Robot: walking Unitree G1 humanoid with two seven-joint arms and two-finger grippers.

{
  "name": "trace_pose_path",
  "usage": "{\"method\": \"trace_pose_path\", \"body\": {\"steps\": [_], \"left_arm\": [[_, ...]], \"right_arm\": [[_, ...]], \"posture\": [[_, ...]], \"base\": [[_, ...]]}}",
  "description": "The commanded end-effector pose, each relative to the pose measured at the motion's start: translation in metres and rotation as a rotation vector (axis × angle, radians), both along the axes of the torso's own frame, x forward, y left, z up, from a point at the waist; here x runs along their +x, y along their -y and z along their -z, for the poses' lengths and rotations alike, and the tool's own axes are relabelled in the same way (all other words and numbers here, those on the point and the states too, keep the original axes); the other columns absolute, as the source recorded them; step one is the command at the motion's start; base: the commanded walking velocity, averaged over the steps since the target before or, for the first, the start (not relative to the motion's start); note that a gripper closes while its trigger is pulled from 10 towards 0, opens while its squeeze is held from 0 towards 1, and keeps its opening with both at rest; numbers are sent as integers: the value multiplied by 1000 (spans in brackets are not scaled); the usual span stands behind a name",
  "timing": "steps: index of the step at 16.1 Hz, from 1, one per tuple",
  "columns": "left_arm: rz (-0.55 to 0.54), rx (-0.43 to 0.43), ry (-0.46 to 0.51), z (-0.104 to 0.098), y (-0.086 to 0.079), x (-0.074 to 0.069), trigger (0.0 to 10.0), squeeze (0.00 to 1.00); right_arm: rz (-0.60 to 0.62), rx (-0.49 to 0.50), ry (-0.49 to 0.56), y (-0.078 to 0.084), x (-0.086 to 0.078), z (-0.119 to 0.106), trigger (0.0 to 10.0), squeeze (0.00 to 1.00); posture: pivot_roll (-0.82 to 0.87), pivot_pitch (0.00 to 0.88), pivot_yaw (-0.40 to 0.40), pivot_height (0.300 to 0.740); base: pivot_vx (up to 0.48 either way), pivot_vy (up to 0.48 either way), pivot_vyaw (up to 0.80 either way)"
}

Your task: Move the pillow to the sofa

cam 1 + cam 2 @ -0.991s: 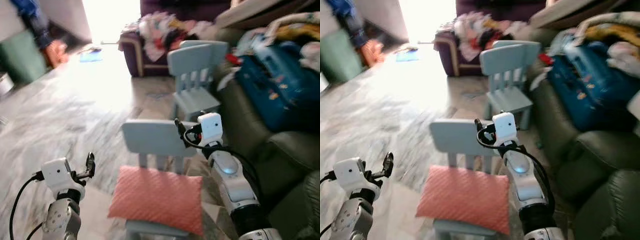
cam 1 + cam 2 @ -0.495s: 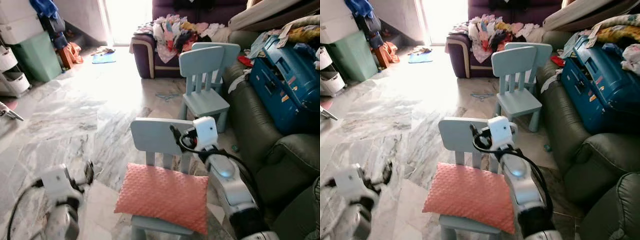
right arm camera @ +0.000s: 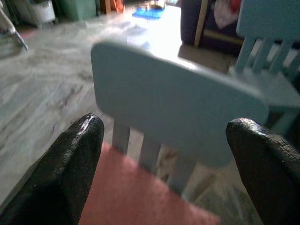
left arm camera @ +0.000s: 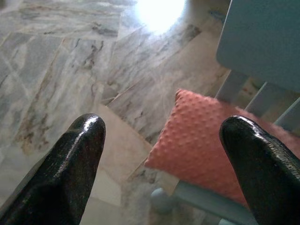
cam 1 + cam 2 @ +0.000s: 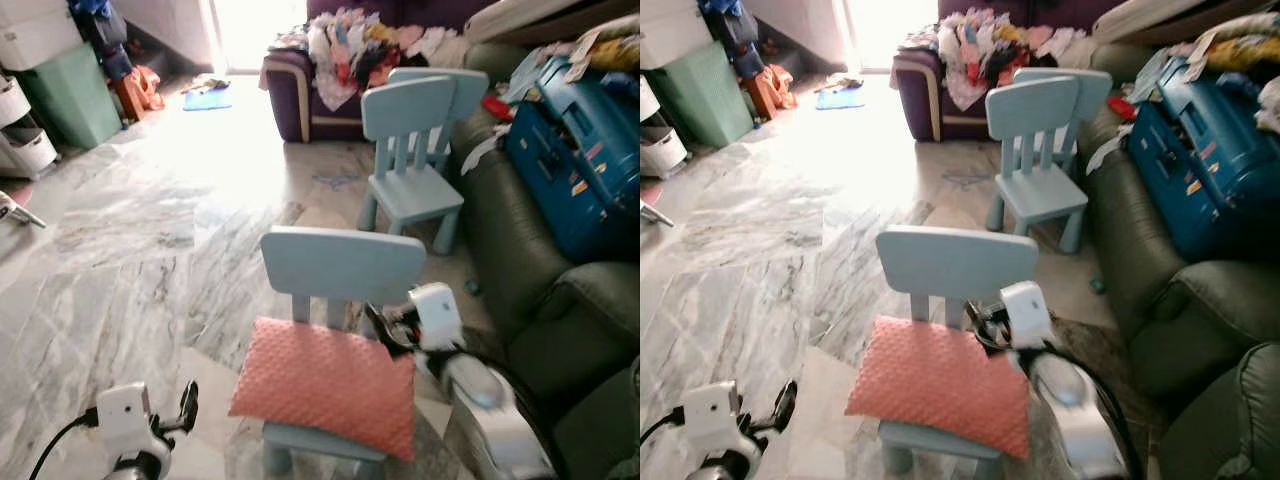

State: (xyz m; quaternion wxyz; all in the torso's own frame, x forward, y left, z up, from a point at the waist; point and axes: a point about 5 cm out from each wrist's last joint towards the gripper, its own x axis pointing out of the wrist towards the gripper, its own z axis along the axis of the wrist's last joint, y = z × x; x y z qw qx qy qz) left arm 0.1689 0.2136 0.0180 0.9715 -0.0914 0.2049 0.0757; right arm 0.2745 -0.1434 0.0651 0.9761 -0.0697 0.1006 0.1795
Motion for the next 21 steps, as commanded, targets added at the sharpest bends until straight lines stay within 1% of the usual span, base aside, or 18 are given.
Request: {"method": "trace_pose_path", "body": {"steps": [1,3,4,6,9,17,19,21], "left_arm": [[19,14,14,-5,-1,1,10000,0],[54,23,33,-10,2,2,10000,0],[63,17,36,-11,2,5,10000,0],[71,17,37,-12,1,8,10000,0],[106,17,49,-15,6,17,10000,0],[108,11,53,-13,10,18,10000,0],[109,23,54,-13,9,19,10000,0],[81,35,56,-14,7,20,10000,0]], "right_arm": [[6,-3,5,1,-2,-4,10000,0],[80,-35,-53,16,-16,5,10000,0],[151,-32,-101,28,-25,10,10000,0],[182,-24,-119,32,-30,11,10000,0],[200,-13,-109,31,-31,5,10000,0],[184,-11,-105,26,-30,1,10000,0],[179,-2,-99,24,-27,-1,10000,0],[155,2,-80,20,-23,-4,10000,0]], "posture": [[-95,121,50,740],[-101,136,59,740],[-112,146,69,740],[-120,151,74,740],[-130,155,85,740],[-135,155,74,740],[-136,151,71,740],[-135,144,66,740]], "base": [[0,0,0],[0,0,0],[0,0,0],[0,0,0],[0,0,0],[0,0,-761],[0,0,-262],[0,0,0]]}}
